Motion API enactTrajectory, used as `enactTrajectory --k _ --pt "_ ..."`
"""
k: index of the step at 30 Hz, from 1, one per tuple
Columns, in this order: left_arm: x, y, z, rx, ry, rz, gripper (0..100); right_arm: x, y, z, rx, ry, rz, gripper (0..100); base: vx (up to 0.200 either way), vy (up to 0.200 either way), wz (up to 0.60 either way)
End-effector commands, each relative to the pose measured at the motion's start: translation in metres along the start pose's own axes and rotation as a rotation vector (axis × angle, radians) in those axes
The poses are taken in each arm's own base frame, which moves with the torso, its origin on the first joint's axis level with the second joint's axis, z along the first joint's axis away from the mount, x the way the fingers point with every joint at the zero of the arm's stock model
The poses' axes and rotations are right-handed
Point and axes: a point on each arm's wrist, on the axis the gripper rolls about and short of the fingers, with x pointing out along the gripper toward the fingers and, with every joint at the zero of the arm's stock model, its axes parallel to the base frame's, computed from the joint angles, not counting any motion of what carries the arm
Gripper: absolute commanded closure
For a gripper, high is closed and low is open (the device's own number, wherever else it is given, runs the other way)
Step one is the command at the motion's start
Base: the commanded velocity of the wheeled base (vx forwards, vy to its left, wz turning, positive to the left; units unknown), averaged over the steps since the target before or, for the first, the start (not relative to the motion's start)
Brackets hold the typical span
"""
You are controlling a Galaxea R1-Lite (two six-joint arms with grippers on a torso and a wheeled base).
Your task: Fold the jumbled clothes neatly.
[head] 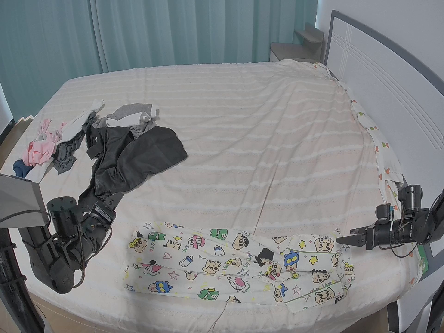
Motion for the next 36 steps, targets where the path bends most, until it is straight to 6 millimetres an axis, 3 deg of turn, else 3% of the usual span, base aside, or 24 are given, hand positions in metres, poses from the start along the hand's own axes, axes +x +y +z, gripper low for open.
enactTrajectory --k 1,9,15,16,36 --pt "-0.013 -0.008 0.003 -0.013 -0.006 -0.039 0 0.019 -0.006 0.007 -0.001 0.010 0.018 0 0.000 0.000 0.00" --pt "-0.024 -0.014 -0.006 -0.003 0.038 -0.059 0 0.039 -0.021 -0.001 0.025 0.060 -0.012 0 0.000 0.000 0.00" --pt "-0.023 -0.012 -0.008 -0.002 0.044 -0.050 0 0.045 -0.017 -0.005 0.021 0.079 0.006 0 0.000 0.000 0.00" --pt "-0.022 -0.011 -0.008 -0.002 0.047 -0.046 0 0.045 -0.016 -0.005 0.020 0.083 0.007 100 0.000 0.000 0.00" --pt "-0.022 -0.010 -0.011 -0.005 0.057 -0.038 0 0.040 0.007 0.015 -0.092 -0.005 0.027 100 0.000 0.000 0.00"
